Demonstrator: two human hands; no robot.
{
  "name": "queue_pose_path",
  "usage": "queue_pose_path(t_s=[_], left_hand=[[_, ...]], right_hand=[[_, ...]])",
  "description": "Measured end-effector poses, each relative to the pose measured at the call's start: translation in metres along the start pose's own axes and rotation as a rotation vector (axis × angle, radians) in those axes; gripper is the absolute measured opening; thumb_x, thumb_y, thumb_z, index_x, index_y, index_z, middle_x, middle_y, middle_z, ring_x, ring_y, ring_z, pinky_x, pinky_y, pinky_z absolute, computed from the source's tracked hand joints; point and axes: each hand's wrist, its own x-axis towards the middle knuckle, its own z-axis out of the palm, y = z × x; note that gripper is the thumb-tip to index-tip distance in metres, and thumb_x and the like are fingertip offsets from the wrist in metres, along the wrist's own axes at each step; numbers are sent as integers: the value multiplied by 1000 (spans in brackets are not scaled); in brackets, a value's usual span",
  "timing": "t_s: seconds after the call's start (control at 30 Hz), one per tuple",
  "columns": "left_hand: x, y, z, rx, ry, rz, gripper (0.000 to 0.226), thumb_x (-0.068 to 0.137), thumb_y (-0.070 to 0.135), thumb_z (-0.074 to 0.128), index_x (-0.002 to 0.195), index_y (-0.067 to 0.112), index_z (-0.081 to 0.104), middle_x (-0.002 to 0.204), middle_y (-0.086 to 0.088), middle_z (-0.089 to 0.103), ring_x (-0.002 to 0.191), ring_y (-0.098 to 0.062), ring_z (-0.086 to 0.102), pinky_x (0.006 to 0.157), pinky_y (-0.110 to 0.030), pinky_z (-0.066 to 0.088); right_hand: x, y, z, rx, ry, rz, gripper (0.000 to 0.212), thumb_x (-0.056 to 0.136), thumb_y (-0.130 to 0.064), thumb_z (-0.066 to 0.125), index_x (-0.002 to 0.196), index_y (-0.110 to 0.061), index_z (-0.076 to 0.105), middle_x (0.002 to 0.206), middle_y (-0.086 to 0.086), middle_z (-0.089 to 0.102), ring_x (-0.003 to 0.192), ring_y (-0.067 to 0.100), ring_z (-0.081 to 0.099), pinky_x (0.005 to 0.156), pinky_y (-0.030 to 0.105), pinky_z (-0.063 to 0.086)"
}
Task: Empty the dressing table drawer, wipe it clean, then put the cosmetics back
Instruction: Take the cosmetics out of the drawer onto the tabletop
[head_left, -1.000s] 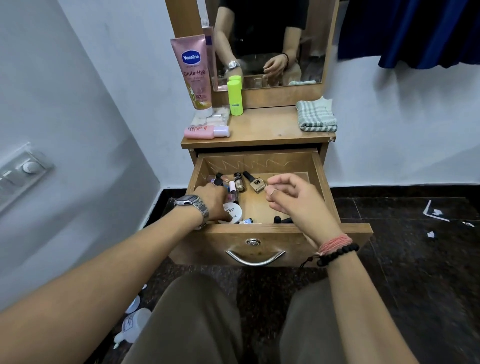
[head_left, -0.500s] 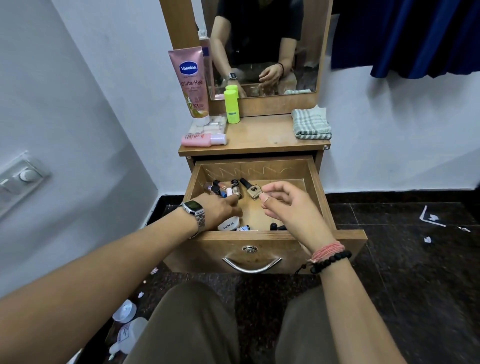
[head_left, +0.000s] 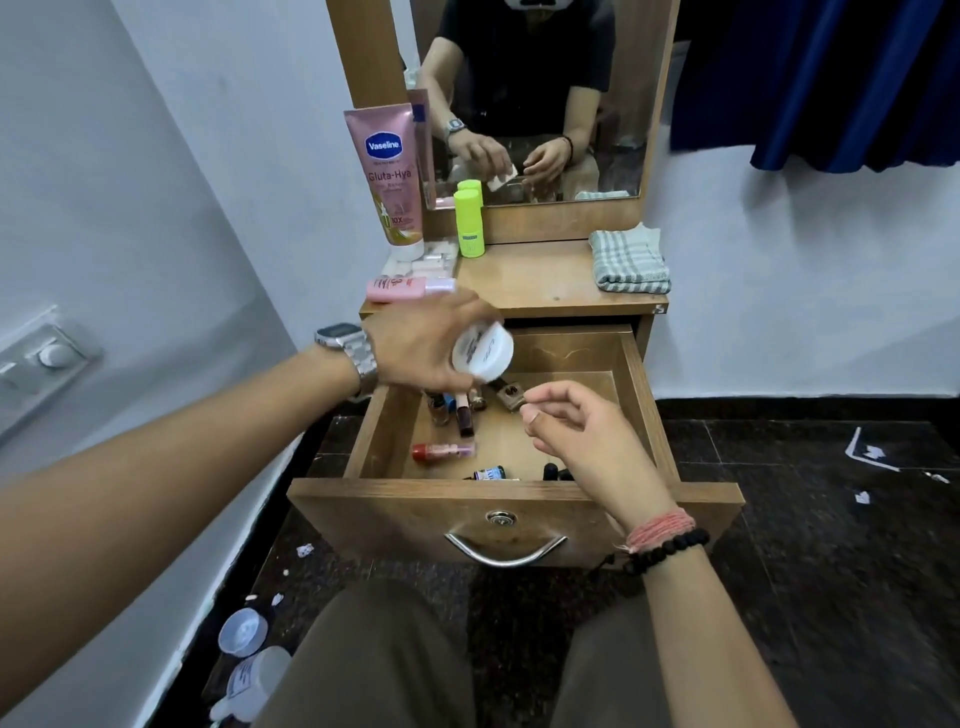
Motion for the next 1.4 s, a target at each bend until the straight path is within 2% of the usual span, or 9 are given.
queue_pose_path(t_s=[0.23, 0.37, 0.57, 0.73, 0.83, 0.97, 1.1, 1.23, 1.4], left_hand=[[72, -29, -18, 30, 92, -163, 74, 78, 44, 67, 140, 18, 37, 129, -8, 49, 116, -28, 49, 86, -35, 48], [104, -38, -8, -2, 88, -223, 72, 77, 39, 69, 136, 14, 37, 127, -12, 52, 112, -30, 51, 81, -28, 42], [136, -49, 15, -5, 6, -270, 62, 77, 35, 68, 128, 12, 41, 119, -15, 58, 104, -33, 55, 82, -33, 44], [146, -49, 29, 88, 85, -241, 34, 85, 11, 56, 118, 16, 53, 118, -10, 54, 105, -32, 52, 84, -39, 45], [144, -47, 39, 139, 183, -186, 33, 87, 0, 48, 115, 16, 53, 117, -9, 51, 100, -31, 52, 75, -41, 45], [140, -44, 46, 196, 225, -133, 31, 90, -2, 44, 114, 14, 52, 115, -12, 50, 93, -32, 50, 70, -42, 46], [143, -40, 46, 255, 178, -171, 35, 91, -5, 39, 117, 8, 59, 113, -17, 50, 94, -36, 53, 79, -44, 45], [149, -41, 48, 280, 113, -236, 34, 83, -8, 49, 115, -2, 59, 113, -19, 50, 92, -40, 59, 77, -45, 48], [152, -42, 48, 273, 95, -266, 30, 84, -3, 52, 113, -2, 59, 117, -19, 50, 94, -41, 59, 78, -47, 52]], right_hand=[[0, -1, -1, -36, -18, 10, 11, 85, -31, 66, 94, -37, 65, 97, -14, 71, 96, 4, 66, 92, 39, 54], [1, 0, -1, -37, -31, 16, 11, 86, -32, 66, 95, -37, 65, 97, -17, 70, 97, 4, 65, 92, 40, 53], [0, -2, 0, -52, -47, 7, 10, 88, -30, 65, 95, -36, 64, 96, -17, 70, 94, 4, 66, 90, 38, 54], [0, -3, -2, -66, -59, -2, 11, 88, -31, 64, 98, -36, 63, 98, -18, 69, 94, 0, 65, 90, 36, 54], [0, -2, 0, -72, -60, -5, 12, 88, -31, 64, 98, -37, 63, 98, -16, 69, 94, 0, 65, 90, 36, 54], [-1, -2, 2, -80, -63, -10, 12, 88, -28, 64, 97, -36, 63, 97, -15, 69, 93, 0, 65, 91, 36, 54], [-1, -2, 2, -78, -65, -13, 12, 88, -28, 65, 98, -35, 63, 98, -15, 69, 93, 1, 65, 91, 36, 54], [-1, -2, 3, -85, -61, -13, 12, 88, -28, 65, 97, -36, 63, 97, -15, 69, 93, 2, 66, 90, 37, 54], [-1, -2, 2, -83, -60, -19, 12, 87, -28, 64, 97, -35, 63, 97, -15, 69, 92, 2, 66, 90, 37, 54]])
